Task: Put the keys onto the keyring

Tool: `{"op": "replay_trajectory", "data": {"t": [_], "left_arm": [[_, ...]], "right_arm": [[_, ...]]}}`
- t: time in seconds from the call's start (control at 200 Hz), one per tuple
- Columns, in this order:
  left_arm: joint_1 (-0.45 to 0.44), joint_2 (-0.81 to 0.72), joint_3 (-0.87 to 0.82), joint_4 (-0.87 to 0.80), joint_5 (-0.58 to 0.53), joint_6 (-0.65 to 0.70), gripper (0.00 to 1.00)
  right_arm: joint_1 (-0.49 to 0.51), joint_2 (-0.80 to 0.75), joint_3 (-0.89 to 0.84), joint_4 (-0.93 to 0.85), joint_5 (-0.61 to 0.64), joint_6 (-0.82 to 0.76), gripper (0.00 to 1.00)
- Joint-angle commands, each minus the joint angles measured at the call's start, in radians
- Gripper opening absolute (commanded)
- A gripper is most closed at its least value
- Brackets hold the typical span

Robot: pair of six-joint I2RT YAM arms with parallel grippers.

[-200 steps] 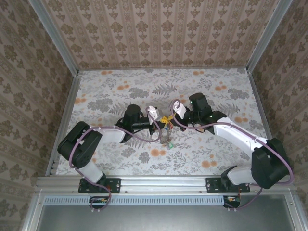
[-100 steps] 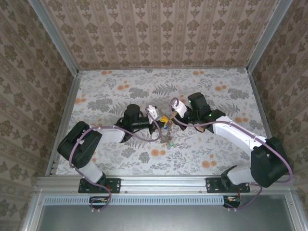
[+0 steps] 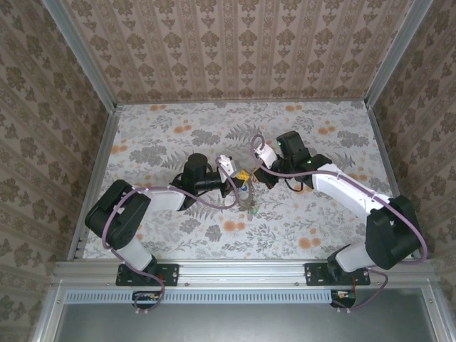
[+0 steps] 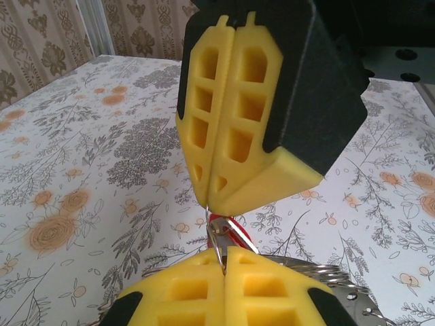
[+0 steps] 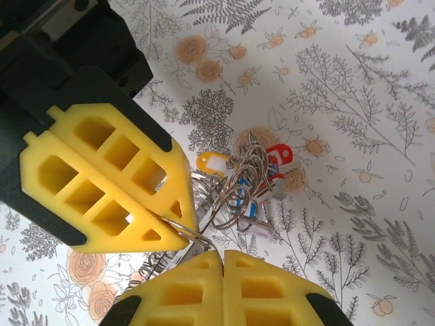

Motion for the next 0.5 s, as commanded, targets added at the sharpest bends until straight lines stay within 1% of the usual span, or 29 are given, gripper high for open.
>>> {"op": "replay_trajectory", "data": {"t": [0.0, 0.05, 0.1, 0.165, 0.235, 0.34, 0.495], "left_arm": [[-0.011, -0.044, 0.009, 0.047, 0.075, 0.019, 0.00], [-0.011, -0.048, 0.009, 0.048, 0.073, 0.017, 0.00], [-0.011, -0.050, 0.007, 0.048, 0.071, 0.018, 0.00], [-0.011, -0.054, 0.006, 0.045, 0.067, 0.019, 0.00], [-0.011, -0.056, 0.006, 0.044, 0.066, 0.021, 0.00], [-0.011, -0.058, 0.005, 0.046, 0.067, 0.019, 0.00], [-0.011, -0.059, 0.008, 0.048, 0.072, 0.017, 0.00]], "right_arm": [[-0.028, 0.033, 0.029, -0.040, 0.025, 0.046, 0.02], [-0.030, 0.032, 0.026, -0.035, 0.021, 0.054, 0.03], [-0.031, 0.028, 0.018, -0.028, 0.025, 0.058, 0.09], [-0.037, 0.021, 0.012, -0.022, 0.023, 0.061, 0.09], [-0.041, 0.015, 0.009, -0.018, 0.019, 0.063, 0.13], [-0.047, 0.010, 0.006, -0.024, 0.020, 0.066, 0.26], [-0.060, -0.019, -0.013, -0.026, 0.033, 0.056, 0.29]]}}
